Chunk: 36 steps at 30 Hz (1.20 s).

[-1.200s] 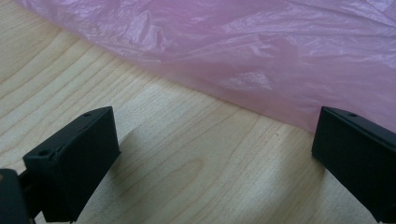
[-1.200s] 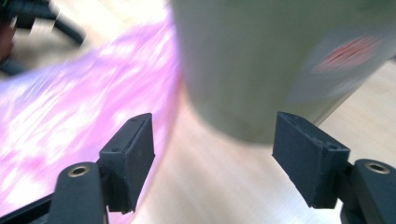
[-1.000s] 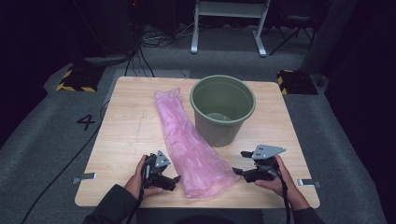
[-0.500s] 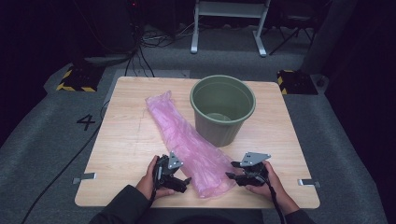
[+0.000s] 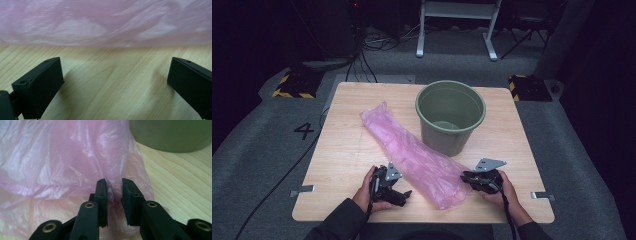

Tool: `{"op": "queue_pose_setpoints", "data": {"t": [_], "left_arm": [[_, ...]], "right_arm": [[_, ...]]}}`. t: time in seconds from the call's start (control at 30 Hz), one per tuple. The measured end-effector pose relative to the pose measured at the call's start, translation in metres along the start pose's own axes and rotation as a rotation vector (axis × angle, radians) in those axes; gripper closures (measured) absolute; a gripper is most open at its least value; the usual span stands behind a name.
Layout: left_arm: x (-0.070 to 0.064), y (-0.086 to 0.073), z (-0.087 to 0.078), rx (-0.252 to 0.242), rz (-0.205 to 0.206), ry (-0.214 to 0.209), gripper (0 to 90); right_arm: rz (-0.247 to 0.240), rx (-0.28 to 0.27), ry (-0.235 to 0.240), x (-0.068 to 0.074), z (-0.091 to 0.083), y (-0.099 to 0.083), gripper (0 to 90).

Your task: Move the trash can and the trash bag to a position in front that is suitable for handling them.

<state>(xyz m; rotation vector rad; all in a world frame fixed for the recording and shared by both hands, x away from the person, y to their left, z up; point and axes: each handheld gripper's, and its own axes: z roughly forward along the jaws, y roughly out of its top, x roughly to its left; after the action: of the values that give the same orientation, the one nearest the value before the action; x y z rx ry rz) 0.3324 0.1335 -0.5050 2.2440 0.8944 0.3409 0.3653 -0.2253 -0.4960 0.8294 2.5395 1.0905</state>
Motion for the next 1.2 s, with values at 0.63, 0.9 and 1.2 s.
{"op": "queue_pose_setpoints", "data": {"t": [0.63, 0.9, 1.2], "left_arm": [[0.063, -0.028, -0.027, 0.001, -0.110, 0.111, 0.3], [0.073, -0.034, -0.033, 0.000, -0.136, 0.134, 0.3], [0.081, -0.043, -0.040, -0.005, -0.141, 0.134, 0.4]], "right_arm": [[0.103, 0.008, -0.118, -0.071, -0.028, -0.026, 66.0], [0.162, 0.016, -0.188, -0.092, -0.038, -0.035, 63.6], [0.248, 0.003, -0.247, -0.109, -0.045, -0.043, 61.8]]}}
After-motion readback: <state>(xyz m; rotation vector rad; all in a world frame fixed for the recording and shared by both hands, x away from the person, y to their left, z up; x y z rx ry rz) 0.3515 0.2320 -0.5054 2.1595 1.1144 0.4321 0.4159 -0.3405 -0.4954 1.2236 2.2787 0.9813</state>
